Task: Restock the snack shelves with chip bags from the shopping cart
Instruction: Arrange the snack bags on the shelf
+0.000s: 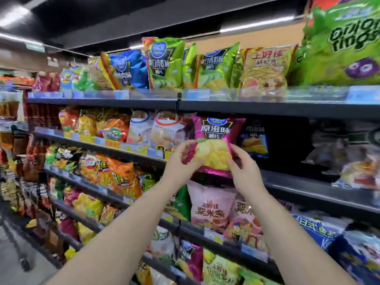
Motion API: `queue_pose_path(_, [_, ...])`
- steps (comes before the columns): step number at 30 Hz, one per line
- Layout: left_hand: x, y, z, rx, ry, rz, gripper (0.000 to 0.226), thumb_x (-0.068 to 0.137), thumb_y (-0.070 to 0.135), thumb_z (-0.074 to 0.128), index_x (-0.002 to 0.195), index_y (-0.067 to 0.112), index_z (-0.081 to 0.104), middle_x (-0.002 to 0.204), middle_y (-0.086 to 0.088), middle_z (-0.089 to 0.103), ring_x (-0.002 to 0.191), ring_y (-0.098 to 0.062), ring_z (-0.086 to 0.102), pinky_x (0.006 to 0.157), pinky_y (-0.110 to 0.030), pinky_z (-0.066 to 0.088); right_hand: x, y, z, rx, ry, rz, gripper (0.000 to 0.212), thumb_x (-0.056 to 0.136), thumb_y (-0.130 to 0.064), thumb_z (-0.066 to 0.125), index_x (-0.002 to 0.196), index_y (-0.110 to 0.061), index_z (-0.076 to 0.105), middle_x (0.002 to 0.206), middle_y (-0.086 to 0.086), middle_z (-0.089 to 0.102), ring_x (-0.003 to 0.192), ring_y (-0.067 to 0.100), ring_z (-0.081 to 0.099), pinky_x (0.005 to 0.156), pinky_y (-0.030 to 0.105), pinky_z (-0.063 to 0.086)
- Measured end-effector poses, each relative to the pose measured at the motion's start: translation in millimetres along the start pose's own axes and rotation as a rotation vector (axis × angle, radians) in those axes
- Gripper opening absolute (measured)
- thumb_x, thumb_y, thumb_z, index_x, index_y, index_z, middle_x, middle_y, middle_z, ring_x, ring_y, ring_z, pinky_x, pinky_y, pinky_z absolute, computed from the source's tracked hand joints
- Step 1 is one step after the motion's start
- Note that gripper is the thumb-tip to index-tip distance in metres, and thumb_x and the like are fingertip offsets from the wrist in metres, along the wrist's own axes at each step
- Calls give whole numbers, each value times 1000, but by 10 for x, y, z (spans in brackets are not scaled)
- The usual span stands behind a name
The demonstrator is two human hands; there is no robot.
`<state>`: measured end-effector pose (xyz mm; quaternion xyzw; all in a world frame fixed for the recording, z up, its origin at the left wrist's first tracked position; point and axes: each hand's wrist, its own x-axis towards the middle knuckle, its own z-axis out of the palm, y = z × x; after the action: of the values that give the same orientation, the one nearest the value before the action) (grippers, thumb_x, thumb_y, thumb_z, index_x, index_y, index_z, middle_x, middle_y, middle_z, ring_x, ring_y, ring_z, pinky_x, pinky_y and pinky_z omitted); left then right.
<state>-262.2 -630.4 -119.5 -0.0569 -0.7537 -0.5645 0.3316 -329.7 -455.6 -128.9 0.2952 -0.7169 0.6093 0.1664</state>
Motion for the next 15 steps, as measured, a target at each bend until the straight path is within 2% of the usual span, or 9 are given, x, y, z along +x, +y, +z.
queue_pose_path(4, [486,-238,-190,68,-79,52,54,80,8,76,123,32,53,119,4,62,112,-7,58,93,-16,47,340,152,208,-142,0,0,56,92,-7,58,142,-28,46,139,-6,54,129,15,50,110,45,40])
queue_pose_path(7, [778,-417,-258,164,-94,132,54,77,14,79,116,40,51,114,4,64,107,-9,60,88,-22,50,465,200,298,-241,17,-5,61,90,-8,62,141,-36,44,140,-10,52,127,14,50,108,44,42])
queue_pose_path(11, [1039,-587,-250,203,-133,182,57,74,11,83,113,33,47,103,12,57,92,-6,57,77,-14,46,576,181,373,-337,86,-54,58,89,-2,63,138,-28,48,133,-8,54,121,10,52,106,35,43])
queue_pose_path(15, [1226,-695,-205,168,-157,194,61,71,12,85,111,35,45,98,7,58,77,-8,55,72,-24,50,716,135,420,-380,151,-63,57,84,7,62,126,-30,51,122,-10,56,108,4,54,99,24,43])
